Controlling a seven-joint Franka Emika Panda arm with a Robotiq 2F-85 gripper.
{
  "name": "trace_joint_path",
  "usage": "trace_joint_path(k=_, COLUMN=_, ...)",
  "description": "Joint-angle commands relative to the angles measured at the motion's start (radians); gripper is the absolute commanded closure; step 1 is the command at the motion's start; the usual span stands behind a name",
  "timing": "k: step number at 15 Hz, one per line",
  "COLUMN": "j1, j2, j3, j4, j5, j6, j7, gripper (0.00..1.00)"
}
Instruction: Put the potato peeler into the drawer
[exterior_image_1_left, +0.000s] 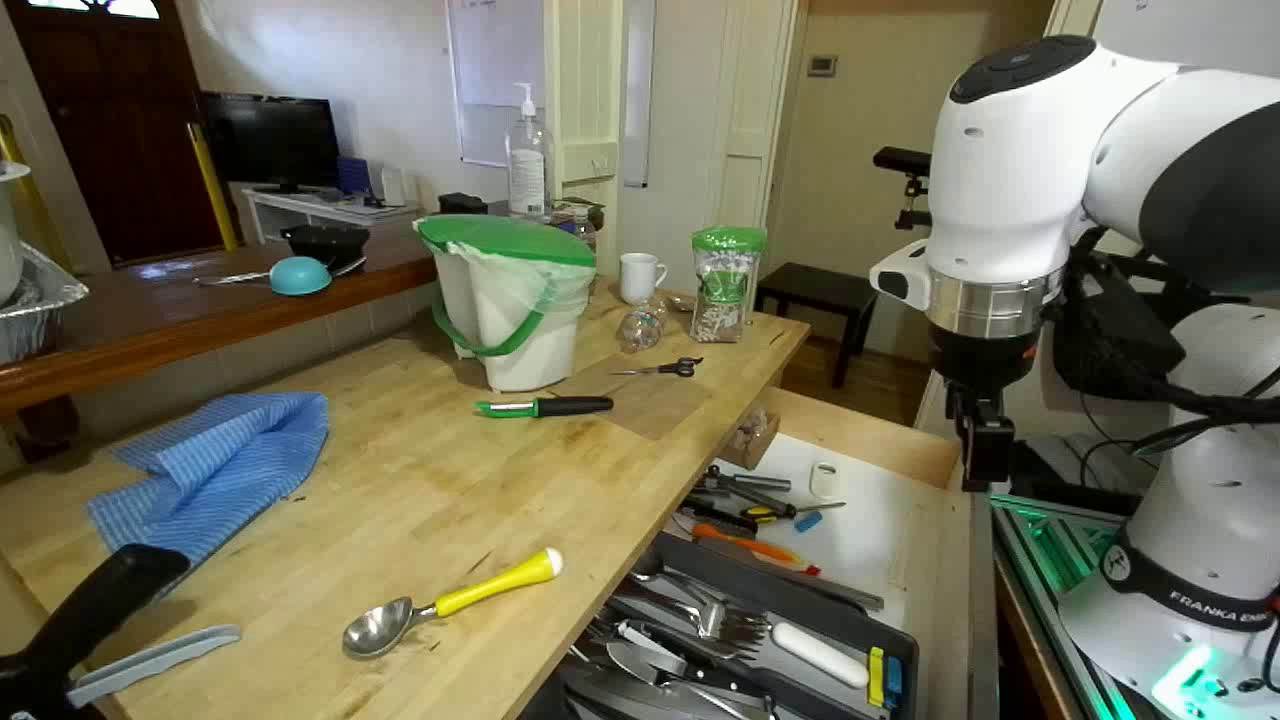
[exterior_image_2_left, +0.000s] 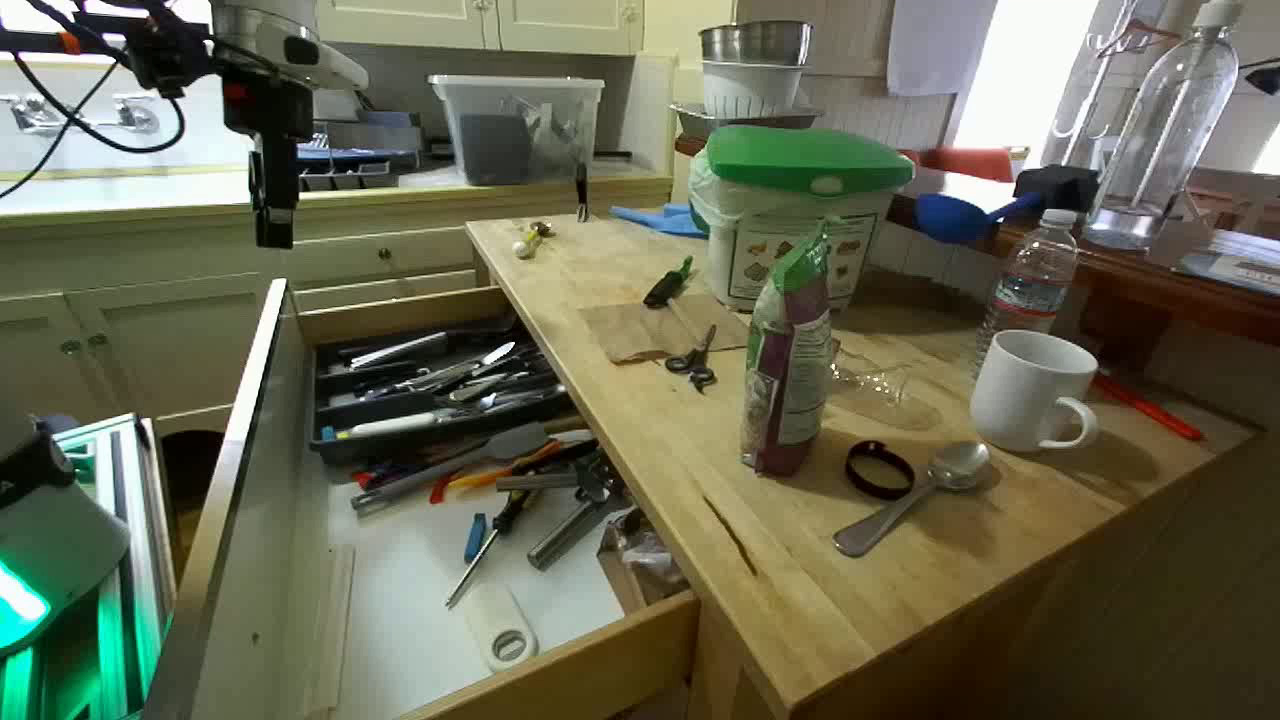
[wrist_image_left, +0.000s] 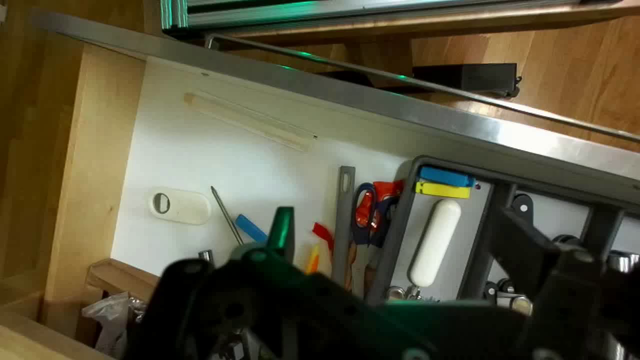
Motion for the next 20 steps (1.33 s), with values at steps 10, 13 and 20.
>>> trace_joint_path(k=10, j1=0.015, j2=0.002, j3=-0.013, j4=0.002, j5=-0.007, j6=-0.003, j7=0.007, gripper=0.00)
trace_joint_path(k=13, j1=-0.003, j2=0.024, j3=-0.007, j4=-0.004, j5=-0.038, j6=0.028, j7=0.027, gripper=0.00)
trace_joint_path(k=20, j1=-0.077, j2=0.256, j3=-0.059, j4=0.127, j5=-0.237, j6=0.336, j7=-0.017, gripper=0.00)
